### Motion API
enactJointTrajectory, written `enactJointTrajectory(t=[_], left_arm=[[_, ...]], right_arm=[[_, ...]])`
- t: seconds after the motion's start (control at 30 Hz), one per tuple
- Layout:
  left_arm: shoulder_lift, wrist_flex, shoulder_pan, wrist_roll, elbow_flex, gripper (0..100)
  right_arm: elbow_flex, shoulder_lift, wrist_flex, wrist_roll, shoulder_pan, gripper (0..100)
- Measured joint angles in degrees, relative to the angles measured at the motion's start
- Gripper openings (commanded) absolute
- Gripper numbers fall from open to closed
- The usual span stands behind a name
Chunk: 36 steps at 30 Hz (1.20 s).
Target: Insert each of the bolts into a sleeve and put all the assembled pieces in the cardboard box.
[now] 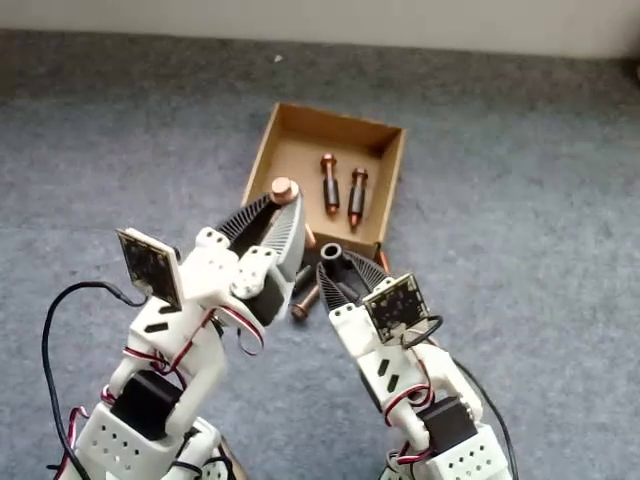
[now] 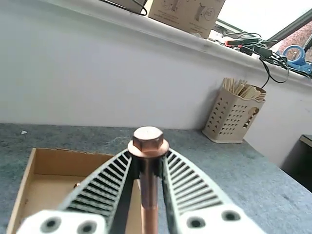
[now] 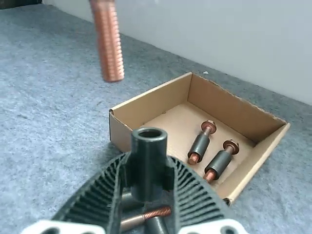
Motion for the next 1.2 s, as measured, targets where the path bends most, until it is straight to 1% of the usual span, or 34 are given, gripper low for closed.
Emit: enactJointTrajectory(t=[0.1, 0.27, 0.37, 0.8, 1.07, 1.2], left_arm=[[-0.09, -0.97, 1.67, 0.00, 1.32, 0], [-0.09, -8.18, 2.11, 0.00, 5.54, 0], [-0.09, -10.02, 2.20, 0.00, 6.59, 0], [-0.09, -10.81, 2.11, 0.00, 8.79, 0], [-0.09, -11.34, 1.93, 0.00, 9.32, 0], [-0.09, -11.34, 1.93, 1.58, 9.32, 0]], right_arm=[[0.00, 0.00, 0.00, 0.00, 0.00, 0.5], [0.00, 0.00, -0.09, 0.00, 0.00, 0.5], [0.00, 0.00, -0.35, 0.00, 0.00, 0.5], [0.00, 0.00, -3.87, 0.00, 0.00, 0.5], [0.00, 0.09, -4.04, 0.09, 0.09, 0.5], [0.00, 0.09, -4.04, 0.09, -0.97, 0.5]])
